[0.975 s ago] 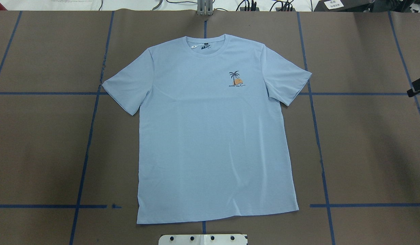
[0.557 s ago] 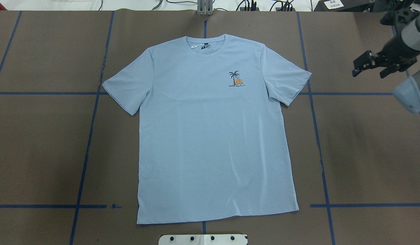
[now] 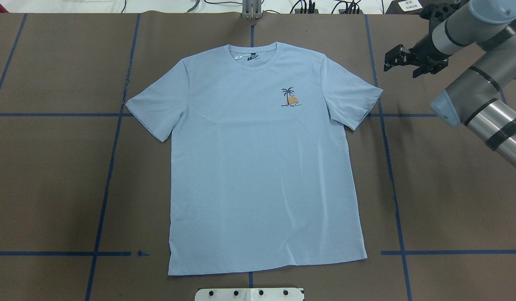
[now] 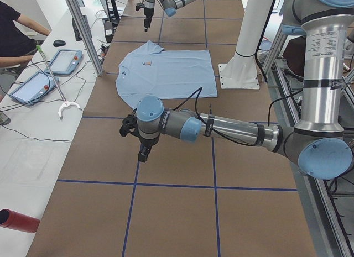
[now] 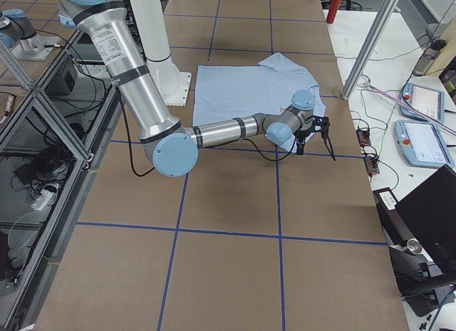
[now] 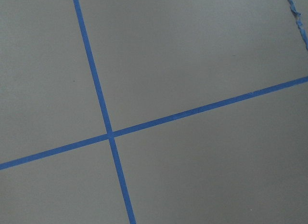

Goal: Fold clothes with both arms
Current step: 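Move the right gripper in toward the shirt's sleeve farthest from the robot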

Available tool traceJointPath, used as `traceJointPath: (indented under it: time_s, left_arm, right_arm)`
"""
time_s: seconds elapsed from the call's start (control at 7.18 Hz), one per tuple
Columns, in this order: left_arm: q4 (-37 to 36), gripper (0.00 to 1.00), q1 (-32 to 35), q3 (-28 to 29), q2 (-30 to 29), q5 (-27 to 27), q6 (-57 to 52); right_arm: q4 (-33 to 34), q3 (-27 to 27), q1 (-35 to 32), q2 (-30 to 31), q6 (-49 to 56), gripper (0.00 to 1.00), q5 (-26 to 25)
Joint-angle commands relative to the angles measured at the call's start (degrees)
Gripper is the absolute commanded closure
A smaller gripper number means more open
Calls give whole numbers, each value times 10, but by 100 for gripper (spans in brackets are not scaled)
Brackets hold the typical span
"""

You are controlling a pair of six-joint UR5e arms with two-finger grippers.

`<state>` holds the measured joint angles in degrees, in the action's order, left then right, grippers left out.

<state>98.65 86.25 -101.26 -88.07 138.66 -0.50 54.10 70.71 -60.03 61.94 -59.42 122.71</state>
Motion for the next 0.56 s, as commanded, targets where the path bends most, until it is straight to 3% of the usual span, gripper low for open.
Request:
traceJointPath:
  time_s: [0.0, 0.14, 0.42]
  left_arm:
    - [0, 0, 0, -2, -2, 6, 1]
    - [0, 0, 0, -3, -3, 6, 0]
    - [0, 0, 0, -3, -3, 6, 0]
  right_arm:
    - [-39, -33, 35, -15, -47, 13, -48]
    - [-40, -39, 46, -12, -46, 15, -48]
    - [-38, -39, 56, -9, -47, 33, -49]
